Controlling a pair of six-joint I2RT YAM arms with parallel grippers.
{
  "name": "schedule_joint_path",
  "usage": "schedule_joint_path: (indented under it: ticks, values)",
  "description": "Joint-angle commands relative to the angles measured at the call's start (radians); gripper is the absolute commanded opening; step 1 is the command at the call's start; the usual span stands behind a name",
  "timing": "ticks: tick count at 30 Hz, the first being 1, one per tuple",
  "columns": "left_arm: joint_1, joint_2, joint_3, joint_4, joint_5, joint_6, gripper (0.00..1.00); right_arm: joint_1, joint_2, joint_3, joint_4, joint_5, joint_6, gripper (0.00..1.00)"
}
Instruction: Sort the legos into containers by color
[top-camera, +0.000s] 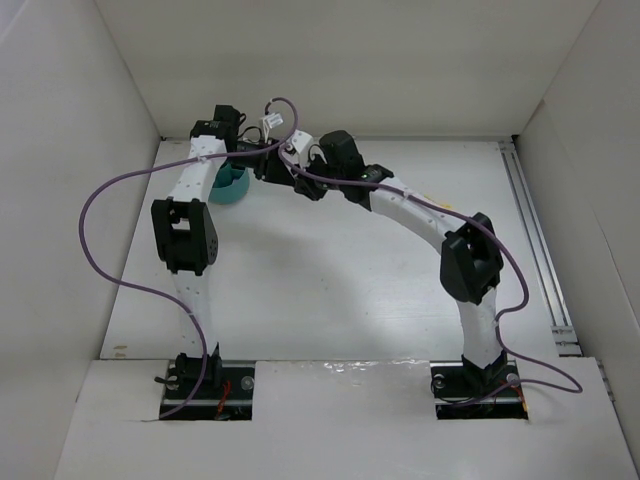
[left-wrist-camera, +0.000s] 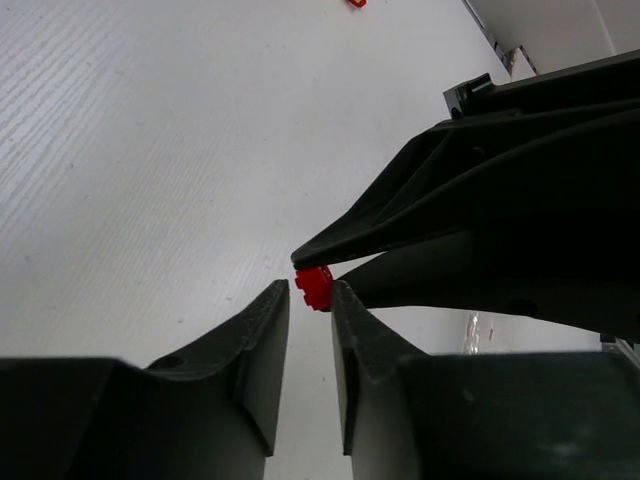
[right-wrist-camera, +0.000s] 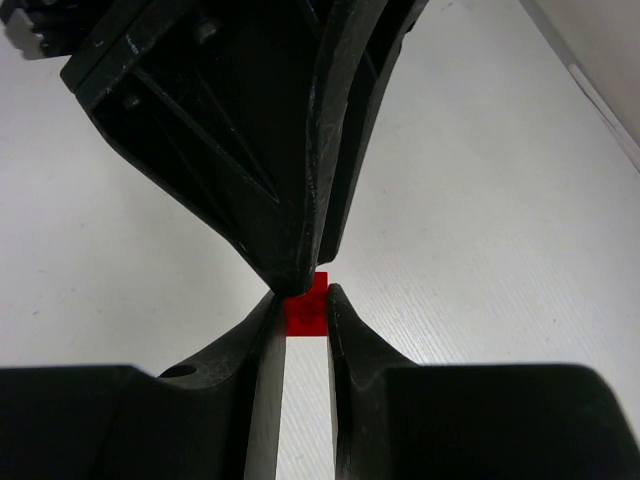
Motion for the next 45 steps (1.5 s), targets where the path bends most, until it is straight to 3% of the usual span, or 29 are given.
schedule_joint_path:
  ticks: [1,6,16,17,20,21,25,26,27,30,35,39,41,42,45]
  values:
    - [-0.030,0.001,0.024,-0.121,0.059,0.037,0.19,0.017,-0.012,0.033,0.247,0.034,0.022,0.06]
    - [-0.030,0.001,0.024,-0.140,0.059,0.055,0.00,0.026,-0.002,0.033,0.280,0.069,0.042,0.06]
    - [-0.012,0.001,0.004,-0.149,0.079,0.073,0.01,0.026,-0.013,-0.011,0.317,0.110,0.042,0.05]
    - [-0.011,-0.010,-0.005,-0.134,0.079,0.073,0.20,0.026,-0.022,-0.012,0.317,0.101,0.042,0.03]
    - [0.031,-0.054,-0.063,-0.082,0.110,0.073,0.41,0.014,-0.033,-0.031,0.317,0.092,0.092,0.03]
    - [0.045,-0.092,-0.088,-0.060,0.122,0.073,0.53,0.002,-0.033,-0.032,0.317,0.083,0.117,0.02]
    - [0.113,-0.247,-0.298,0.263,0.133,-0.144,0.74,-0.054,-0.064,-0.057,0.273,-0.012,0.322,0.02]
    - [0.128,-0.283,-0.400,0.440,0.108,-0.202,0.74,-0.063,-0.074,-0.058,0.250,-0.032,0.348,0.02]
    - [0.128,-0.313,-0.445,0.517,0.099,-0.288,0.74,-0.080,-0.074,-0.070,0.236,-0.079,0.371,0.02]
    - [0.139,-0.406,-0.568,0.704,0.087,-0.341,0.72,-0.115,-0.074,-0.070,0.196,-0.184,0.483,0.01]
    - [0.130,-0.574,-0.744,0.800,0.053,-0.105,0.70,-0.216,-0.064,-0.045,0.178,-0.512,0.675,0.00]
    - [0.101,-0.744,-0.956,1.071,-0.027,0.005,0.65,-0.259,-0.012,-0.015,0.188,-0.721,0.842,0.00]
    - [0.076,-0.792,-1.072,1.153,-0.057,0.044,0.55,-0.270,-0.012,-0.015,0.226,-0.816,0.891,0.00]
    - [0.065,-0.833,-1.108,1.199,-0.077,0.044,0.43,-0.270,-0.001,-0.015,0.236,-0.839,0.905,0.00]
    - [0.030,-0.886,-1.237,1.424,-0.149,0.005,0.41,-0.261,-0.001,-0.005,0.236,-0.893,0.905,0.00]
